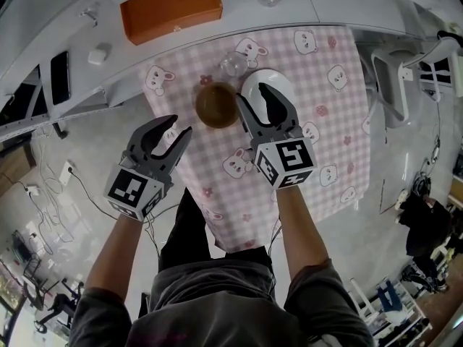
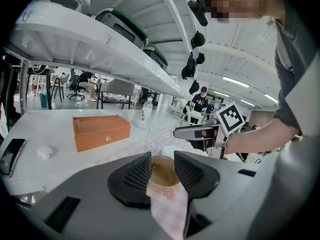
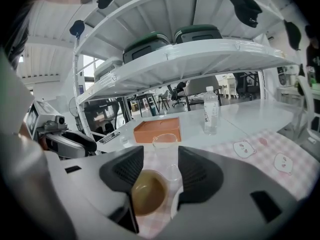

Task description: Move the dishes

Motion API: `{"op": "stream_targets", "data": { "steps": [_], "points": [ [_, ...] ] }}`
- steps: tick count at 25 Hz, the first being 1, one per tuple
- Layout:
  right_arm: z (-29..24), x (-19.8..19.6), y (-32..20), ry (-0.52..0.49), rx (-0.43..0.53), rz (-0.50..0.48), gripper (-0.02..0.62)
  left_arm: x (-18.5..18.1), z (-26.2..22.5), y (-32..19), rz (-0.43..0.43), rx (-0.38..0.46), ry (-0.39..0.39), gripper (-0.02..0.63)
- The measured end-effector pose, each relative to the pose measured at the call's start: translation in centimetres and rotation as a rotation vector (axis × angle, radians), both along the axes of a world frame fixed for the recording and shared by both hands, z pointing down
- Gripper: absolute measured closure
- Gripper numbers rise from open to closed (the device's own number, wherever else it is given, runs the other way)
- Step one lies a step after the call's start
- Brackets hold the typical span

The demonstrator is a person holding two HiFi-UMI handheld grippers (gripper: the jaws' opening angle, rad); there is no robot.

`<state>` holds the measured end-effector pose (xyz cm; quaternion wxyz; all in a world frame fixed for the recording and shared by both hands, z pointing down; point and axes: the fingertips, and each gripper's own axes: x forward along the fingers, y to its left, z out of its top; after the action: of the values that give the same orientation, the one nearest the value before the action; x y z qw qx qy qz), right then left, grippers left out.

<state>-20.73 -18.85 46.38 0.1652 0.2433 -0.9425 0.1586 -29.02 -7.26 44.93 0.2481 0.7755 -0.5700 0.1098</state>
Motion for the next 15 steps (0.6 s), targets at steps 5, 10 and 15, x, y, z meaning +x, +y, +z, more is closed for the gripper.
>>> {"op": "stream_targets", "data": {
  "steps": [5, 10, 15],
  "points": [
    [0.4, -1.0, -0.4, 0.001, 0.032, -0.02, 0.383, -0.2, 0.4, 0.0, 0.004, -0.014, 0.001, 0.465],
    [1.1, -2.0, -0.8, 0.003, 0.051, -0.037, 0.368, -0.6, 1.0, -0.1, 0.0, -0.001, -0.001, 0.465],
    [1.9, -2.9, -1.5, 0.001, 0.053, -0.041, 0.351, -1.0, 1.8, -0.1, -0.002, -0.017, 0.004, 0.466]
  ]
}}
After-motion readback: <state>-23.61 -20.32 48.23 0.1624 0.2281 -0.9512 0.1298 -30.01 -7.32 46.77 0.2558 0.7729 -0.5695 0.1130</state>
